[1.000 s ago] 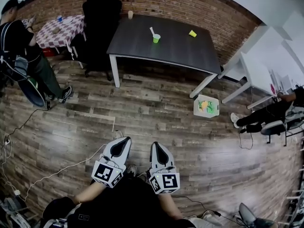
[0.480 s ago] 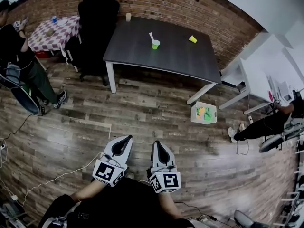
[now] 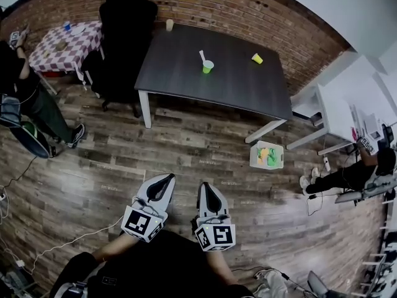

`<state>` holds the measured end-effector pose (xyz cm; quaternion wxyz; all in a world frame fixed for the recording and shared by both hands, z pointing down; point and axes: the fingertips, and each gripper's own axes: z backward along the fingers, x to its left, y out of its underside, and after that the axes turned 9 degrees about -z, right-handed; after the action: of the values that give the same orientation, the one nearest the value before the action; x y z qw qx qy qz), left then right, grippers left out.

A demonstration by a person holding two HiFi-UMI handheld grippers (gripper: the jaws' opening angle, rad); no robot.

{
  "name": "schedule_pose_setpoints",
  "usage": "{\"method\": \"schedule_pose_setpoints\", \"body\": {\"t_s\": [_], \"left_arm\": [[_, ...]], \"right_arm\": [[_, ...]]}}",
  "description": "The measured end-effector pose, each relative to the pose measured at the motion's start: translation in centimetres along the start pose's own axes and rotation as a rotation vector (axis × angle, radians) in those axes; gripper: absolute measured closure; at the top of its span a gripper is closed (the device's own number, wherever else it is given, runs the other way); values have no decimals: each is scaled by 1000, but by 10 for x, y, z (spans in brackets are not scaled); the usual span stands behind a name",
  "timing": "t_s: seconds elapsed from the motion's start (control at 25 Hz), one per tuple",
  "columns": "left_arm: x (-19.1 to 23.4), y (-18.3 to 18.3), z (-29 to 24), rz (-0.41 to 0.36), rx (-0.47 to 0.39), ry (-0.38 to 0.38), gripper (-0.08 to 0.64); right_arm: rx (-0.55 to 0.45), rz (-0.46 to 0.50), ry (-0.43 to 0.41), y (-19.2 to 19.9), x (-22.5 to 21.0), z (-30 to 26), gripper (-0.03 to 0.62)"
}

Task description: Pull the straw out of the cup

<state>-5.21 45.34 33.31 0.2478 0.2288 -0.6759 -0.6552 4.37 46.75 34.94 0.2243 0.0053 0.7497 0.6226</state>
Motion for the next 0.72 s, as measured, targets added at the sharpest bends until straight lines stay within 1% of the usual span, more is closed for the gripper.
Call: {"method": "schedule_pose_setpoints", "body": {"t_s": [0.28,0.48,0.6,0.72], "left_arm": [[57,-10,-37,7,1,27,555],[88,-8,-62,7,2,54,555],[108,-11,-71,-5,2,68,555],[132,-13,-84,-19,-6,66,555]], "right_arm": [[2,-4,34,-13,0,-64,588],[-3,-8,43,-15,0,-108,588],[-6,-5,50,-17,1,-132,588],[-15,-1,52,-21,3,-160,588]]}}
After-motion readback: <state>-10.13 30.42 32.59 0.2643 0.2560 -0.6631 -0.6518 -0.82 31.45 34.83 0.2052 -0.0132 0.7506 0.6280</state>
